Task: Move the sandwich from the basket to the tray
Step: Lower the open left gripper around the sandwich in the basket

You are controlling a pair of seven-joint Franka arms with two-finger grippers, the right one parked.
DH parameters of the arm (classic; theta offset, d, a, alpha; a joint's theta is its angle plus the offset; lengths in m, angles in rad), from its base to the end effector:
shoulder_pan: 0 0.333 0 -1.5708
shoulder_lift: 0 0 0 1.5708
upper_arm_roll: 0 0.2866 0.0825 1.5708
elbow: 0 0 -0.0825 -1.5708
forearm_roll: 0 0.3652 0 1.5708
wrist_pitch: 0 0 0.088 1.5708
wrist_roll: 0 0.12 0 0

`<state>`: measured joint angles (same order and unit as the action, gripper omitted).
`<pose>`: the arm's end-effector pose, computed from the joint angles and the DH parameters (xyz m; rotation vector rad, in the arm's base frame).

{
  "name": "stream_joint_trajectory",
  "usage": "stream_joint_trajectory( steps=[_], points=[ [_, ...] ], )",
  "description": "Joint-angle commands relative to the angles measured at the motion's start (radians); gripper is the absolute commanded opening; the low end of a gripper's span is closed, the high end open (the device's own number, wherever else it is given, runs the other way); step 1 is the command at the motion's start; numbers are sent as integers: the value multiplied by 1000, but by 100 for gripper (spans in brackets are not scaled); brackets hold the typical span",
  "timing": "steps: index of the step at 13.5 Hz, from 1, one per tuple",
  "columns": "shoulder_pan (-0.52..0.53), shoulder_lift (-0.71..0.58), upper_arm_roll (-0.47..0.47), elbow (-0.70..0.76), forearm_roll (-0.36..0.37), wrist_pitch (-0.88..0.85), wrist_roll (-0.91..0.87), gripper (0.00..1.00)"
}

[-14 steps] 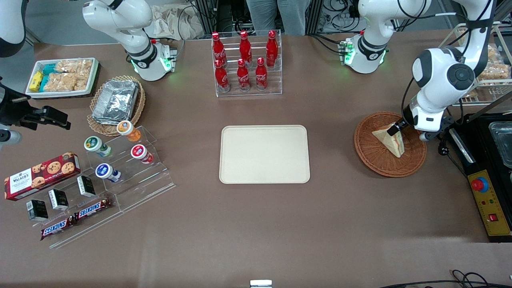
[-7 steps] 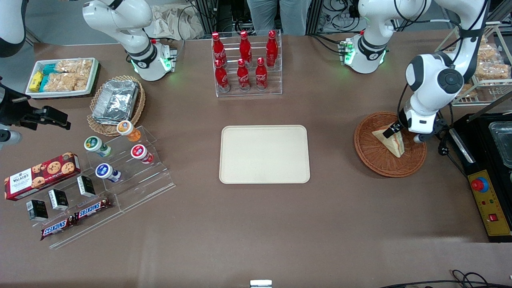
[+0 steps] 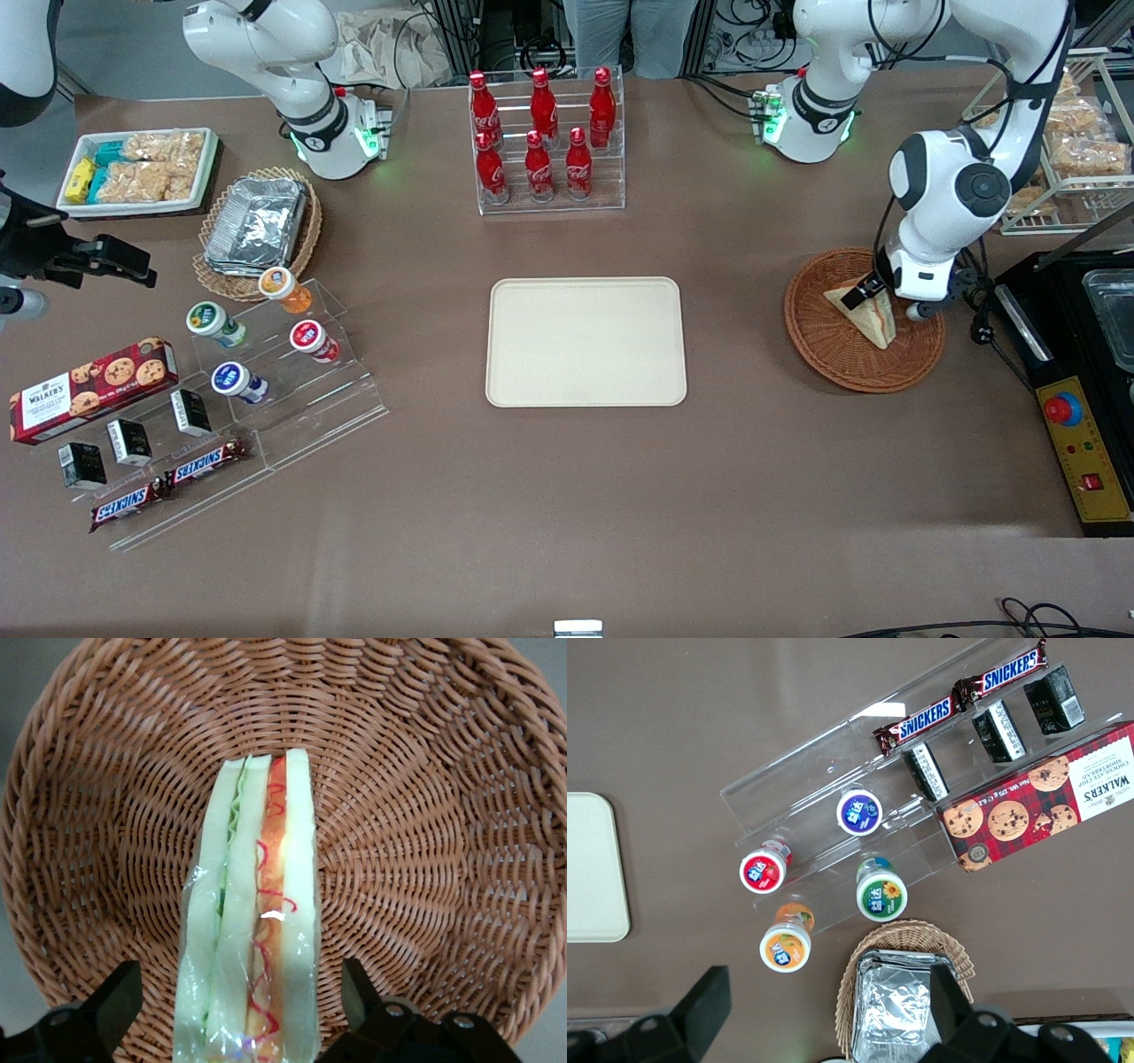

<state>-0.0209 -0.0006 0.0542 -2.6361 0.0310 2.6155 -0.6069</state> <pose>0.4169 0.0134 0.2185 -2.9756 -0.9421 0.0232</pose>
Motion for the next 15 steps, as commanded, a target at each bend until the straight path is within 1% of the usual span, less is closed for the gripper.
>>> stream_joint_trajectory(
  steps=[1,3,4,5,6,7,10,12,13,15],
  points=[
    [-13,7,6,-13,17,32,-28,94],
    [-13,8,4,-13,15,32,-28,79],
    [-13,8,6,-12,15,32,-28,69],
    [-11,8,6,-12,15,32,-30,53],
    [-13,10,4,-12,15,32,-28,32],
    [-13,16,6,-7,15,32,-28,0],
    [-13,13,4,-2,15,32,-28,0],
    [-14,-18,3,-1,15,20,-22,0],
    [-14,-39,3,2,15,2,-20,0],
    [-14,-109,1,17,15,-104,-2,0]
  ],
)
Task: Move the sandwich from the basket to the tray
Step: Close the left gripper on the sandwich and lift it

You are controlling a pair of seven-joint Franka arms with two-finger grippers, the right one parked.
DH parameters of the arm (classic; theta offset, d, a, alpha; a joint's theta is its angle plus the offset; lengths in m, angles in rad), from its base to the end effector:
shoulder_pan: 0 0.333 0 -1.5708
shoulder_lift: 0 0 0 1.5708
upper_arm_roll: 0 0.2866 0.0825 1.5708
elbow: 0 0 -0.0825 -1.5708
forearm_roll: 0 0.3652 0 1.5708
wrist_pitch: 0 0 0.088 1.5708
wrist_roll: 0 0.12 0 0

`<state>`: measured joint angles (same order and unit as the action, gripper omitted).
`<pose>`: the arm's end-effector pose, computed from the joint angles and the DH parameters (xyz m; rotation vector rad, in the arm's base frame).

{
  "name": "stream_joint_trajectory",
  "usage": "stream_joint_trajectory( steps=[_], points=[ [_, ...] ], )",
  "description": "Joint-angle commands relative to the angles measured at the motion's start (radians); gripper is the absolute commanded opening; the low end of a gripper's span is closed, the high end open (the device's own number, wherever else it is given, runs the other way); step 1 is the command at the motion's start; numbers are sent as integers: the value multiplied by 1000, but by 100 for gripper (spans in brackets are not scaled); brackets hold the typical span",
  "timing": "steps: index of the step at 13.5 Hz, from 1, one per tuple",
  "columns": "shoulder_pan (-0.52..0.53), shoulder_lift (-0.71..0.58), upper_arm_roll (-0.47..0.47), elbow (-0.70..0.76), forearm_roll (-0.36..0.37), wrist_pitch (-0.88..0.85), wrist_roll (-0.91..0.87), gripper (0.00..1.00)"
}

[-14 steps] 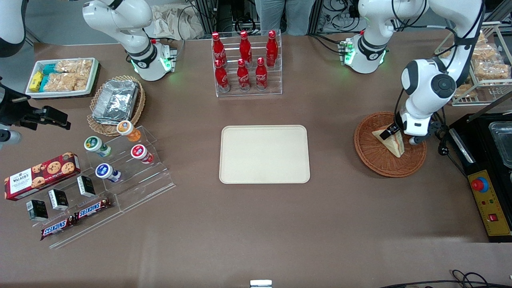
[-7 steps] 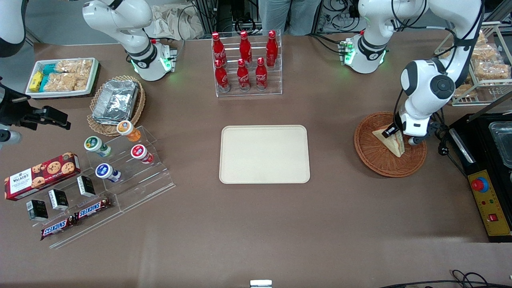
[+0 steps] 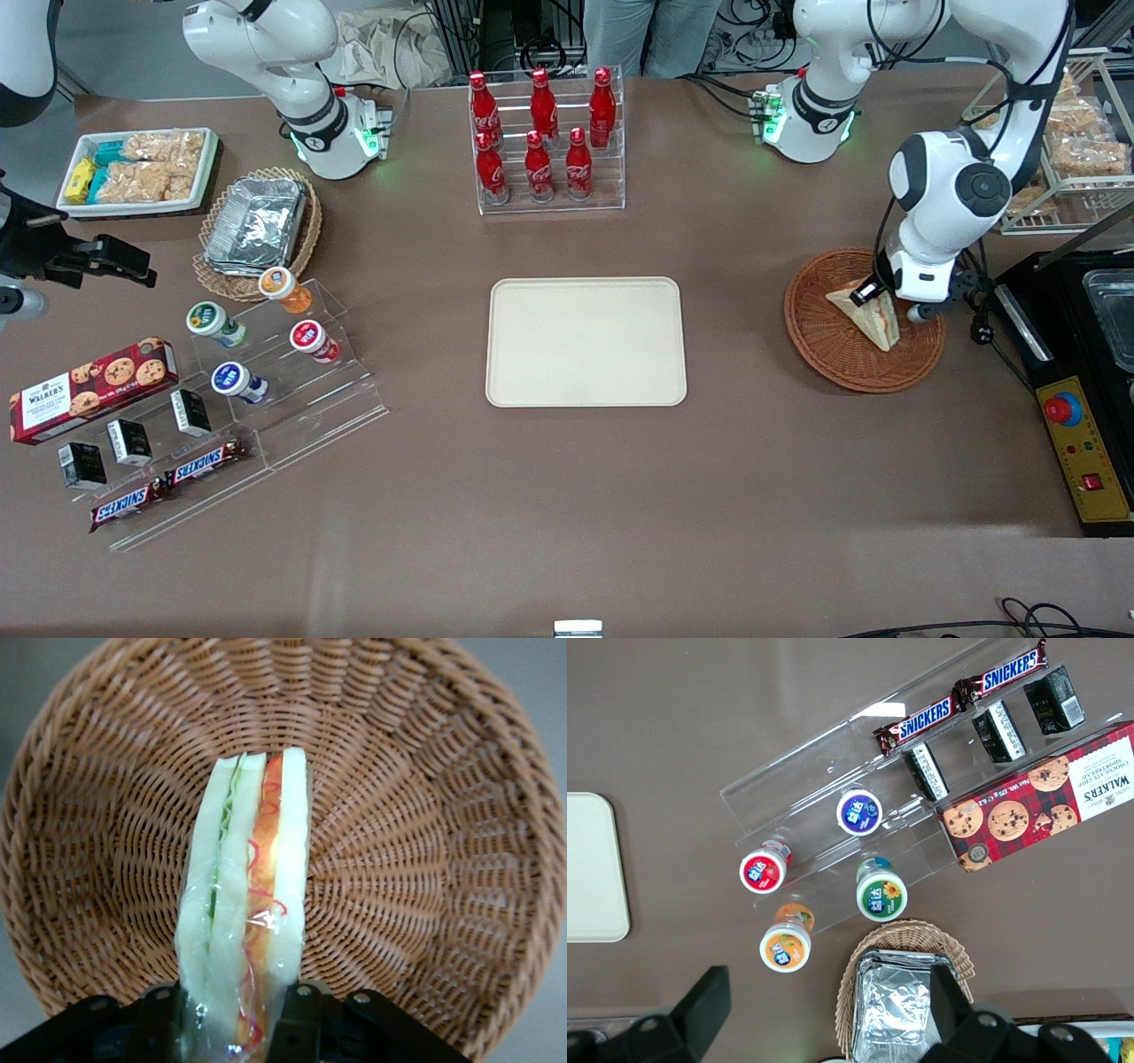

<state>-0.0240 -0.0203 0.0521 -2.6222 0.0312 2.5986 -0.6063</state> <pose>0.4225 0.0114 0.2300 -2.9831 -0.9353 -0.0017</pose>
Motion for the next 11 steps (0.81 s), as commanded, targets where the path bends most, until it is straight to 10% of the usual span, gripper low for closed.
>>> stream_joint_trajectory(
  steps=[1,11],
  points=[
    [-14,-124,2,19,15,-144,0,0],
    [-24,-236,-75,306,-5,-599,240,0]
  ],
)
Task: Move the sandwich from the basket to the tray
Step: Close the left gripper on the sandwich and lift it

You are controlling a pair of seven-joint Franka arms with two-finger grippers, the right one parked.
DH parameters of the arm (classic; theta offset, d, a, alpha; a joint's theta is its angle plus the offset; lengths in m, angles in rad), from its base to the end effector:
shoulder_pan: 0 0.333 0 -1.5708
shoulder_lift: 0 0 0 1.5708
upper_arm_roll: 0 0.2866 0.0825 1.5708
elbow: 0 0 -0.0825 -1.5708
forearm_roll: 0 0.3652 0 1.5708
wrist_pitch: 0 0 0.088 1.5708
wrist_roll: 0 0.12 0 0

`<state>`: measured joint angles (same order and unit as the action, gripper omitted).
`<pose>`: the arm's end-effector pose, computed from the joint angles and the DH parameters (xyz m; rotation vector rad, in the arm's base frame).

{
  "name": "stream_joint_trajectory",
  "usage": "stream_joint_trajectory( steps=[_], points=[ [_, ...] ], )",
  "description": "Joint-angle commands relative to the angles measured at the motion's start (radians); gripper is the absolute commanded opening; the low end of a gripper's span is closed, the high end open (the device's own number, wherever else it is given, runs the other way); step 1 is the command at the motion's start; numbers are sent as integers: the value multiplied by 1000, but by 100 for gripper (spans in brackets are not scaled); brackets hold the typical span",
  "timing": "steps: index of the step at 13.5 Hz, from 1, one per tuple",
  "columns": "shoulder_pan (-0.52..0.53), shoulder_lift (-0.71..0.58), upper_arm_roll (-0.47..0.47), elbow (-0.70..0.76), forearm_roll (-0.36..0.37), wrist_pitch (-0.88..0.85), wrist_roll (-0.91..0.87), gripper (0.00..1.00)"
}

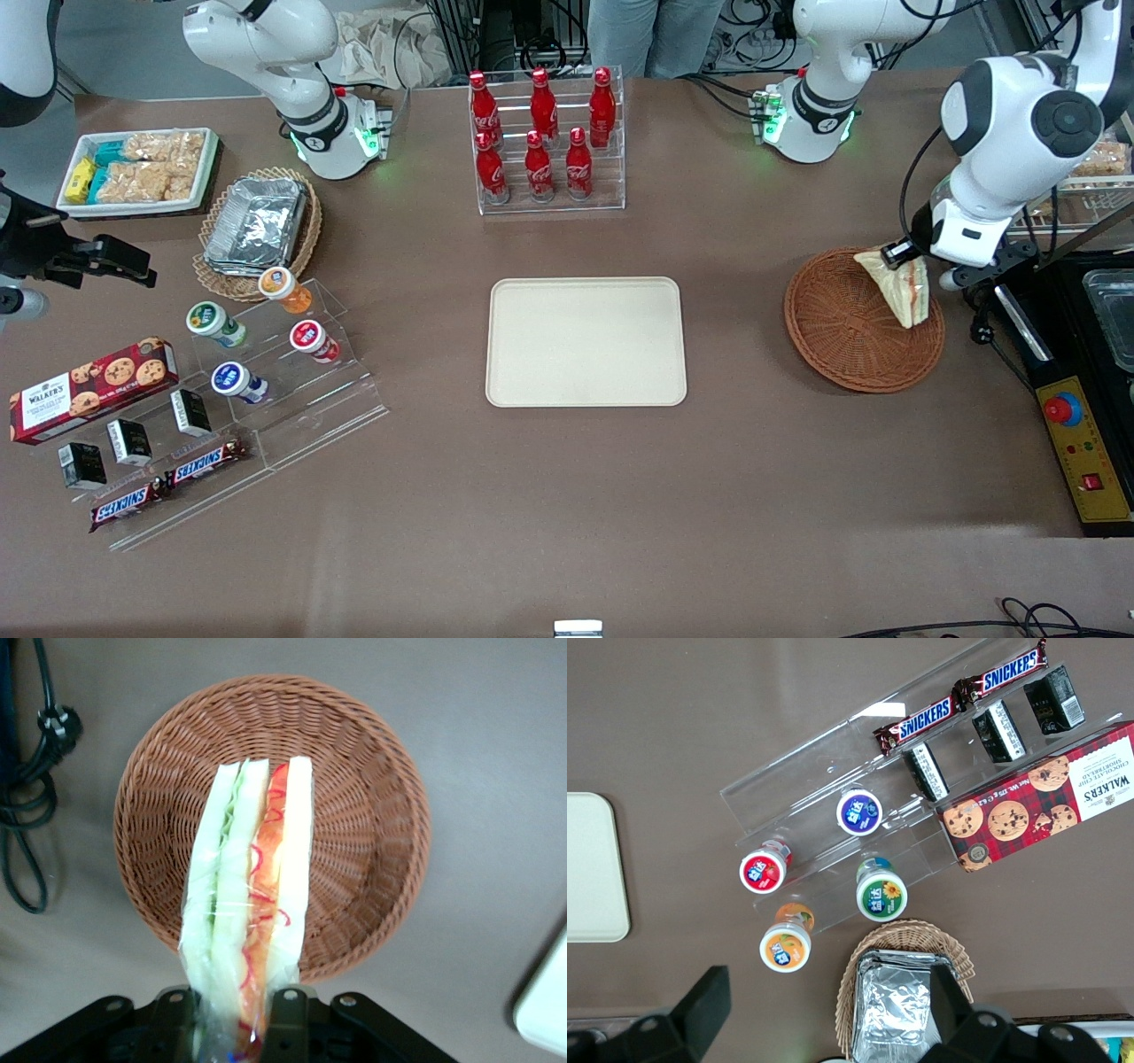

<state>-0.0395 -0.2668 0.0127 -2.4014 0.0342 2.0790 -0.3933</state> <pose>0.4379 -0.0096 0.3811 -3.0566 -0.5380 0.0759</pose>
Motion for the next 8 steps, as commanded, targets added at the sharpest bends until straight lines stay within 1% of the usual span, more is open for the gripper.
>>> stream_joint_trajectory(
  steps=[1,3,5,8],
  points=[
    [-10,20,-46,125,-10,-111,27,0],
    [-40,46,-75,201,-19,-175,27,0],
    [-94,67,-77,254,-43,-207,19,0],
    [-187,67,-79,257,-50,-191,25,0]
  ],
)
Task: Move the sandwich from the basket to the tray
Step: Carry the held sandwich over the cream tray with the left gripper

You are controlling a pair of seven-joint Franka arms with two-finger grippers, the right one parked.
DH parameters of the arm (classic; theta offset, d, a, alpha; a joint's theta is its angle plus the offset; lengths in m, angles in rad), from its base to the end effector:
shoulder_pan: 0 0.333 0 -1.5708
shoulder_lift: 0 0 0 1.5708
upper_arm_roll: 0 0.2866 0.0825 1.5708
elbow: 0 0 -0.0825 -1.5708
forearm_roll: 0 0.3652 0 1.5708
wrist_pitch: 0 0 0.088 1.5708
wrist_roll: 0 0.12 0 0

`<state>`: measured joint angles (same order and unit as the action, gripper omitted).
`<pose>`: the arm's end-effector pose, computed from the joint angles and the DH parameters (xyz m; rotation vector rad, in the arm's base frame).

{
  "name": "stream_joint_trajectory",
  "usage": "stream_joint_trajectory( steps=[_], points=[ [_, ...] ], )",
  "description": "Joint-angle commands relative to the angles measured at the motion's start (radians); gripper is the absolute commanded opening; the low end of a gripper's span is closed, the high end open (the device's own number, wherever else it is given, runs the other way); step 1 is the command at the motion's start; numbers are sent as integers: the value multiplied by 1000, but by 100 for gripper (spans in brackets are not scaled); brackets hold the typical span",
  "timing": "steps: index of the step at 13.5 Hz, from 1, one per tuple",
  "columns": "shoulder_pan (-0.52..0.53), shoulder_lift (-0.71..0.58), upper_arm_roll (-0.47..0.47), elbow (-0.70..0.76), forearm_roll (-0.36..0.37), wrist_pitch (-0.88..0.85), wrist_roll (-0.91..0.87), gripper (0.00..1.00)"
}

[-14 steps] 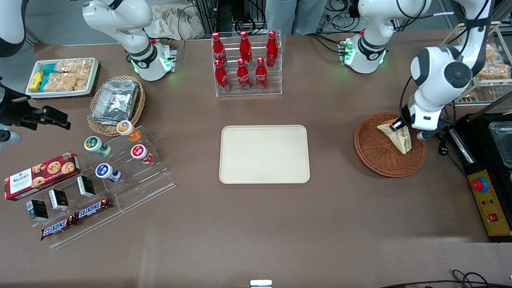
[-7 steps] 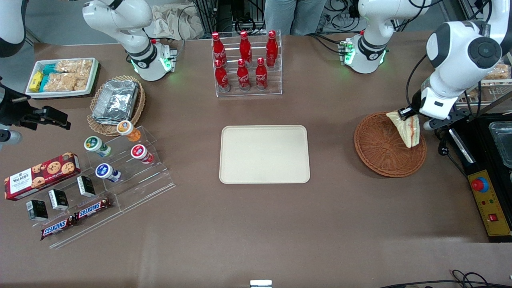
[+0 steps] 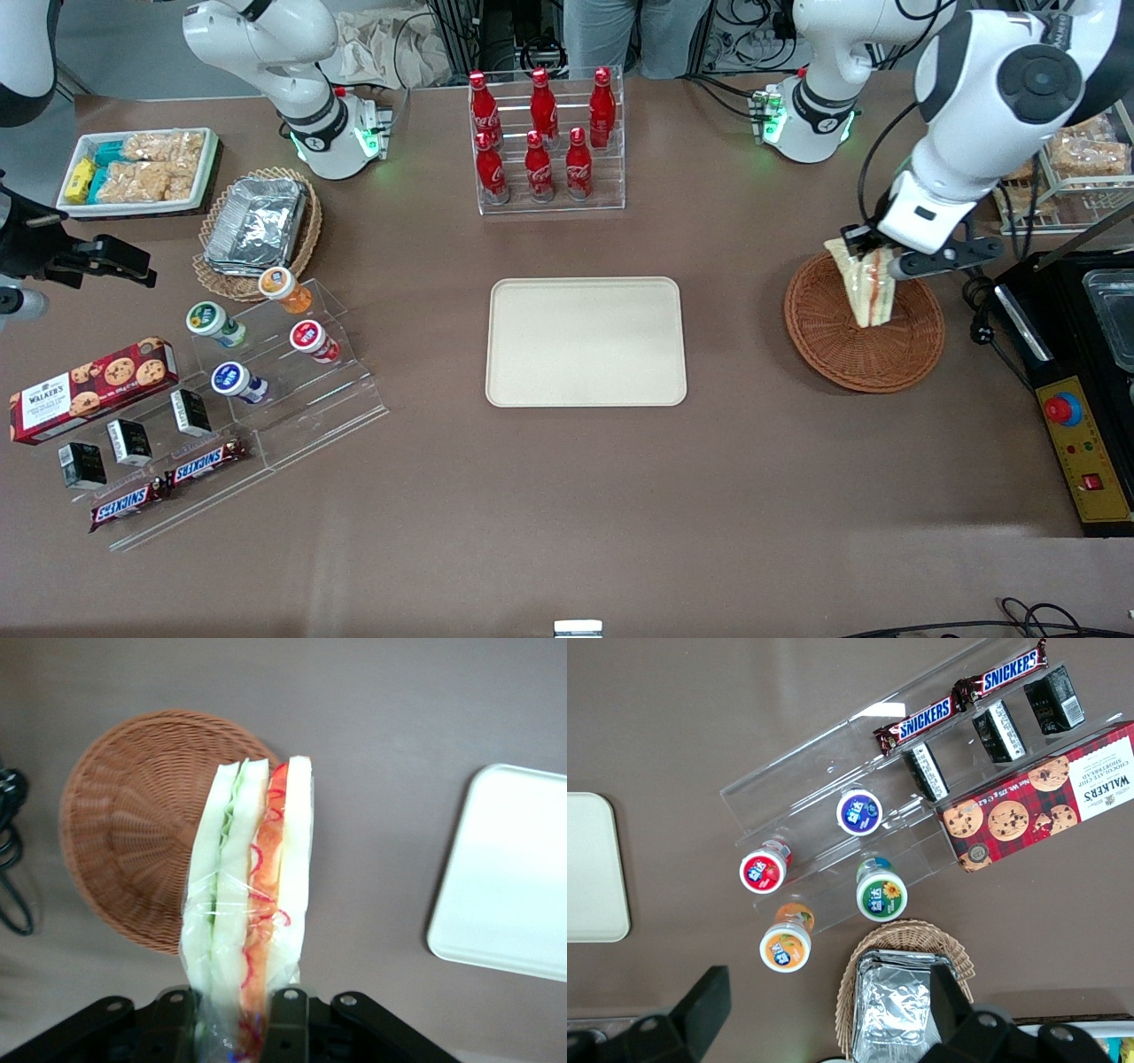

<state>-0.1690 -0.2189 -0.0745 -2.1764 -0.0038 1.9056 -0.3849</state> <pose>0.4552 -0.1144 0.4447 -3.1044 -0.2254 0.0717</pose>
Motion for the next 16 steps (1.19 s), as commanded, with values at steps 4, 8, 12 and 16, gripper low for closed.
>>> stream_joint_trajectory(
  steps=[4,8,12,16],
  points=[
    [-191,67,9,33,-15,32,1,0],
    [-279,159,9,91,-16,50,-35,0],
    [-371,285,7,184,-13,64,-126,0],
    [-412,378,7,190,-8,151,-206,0]
  ],
)
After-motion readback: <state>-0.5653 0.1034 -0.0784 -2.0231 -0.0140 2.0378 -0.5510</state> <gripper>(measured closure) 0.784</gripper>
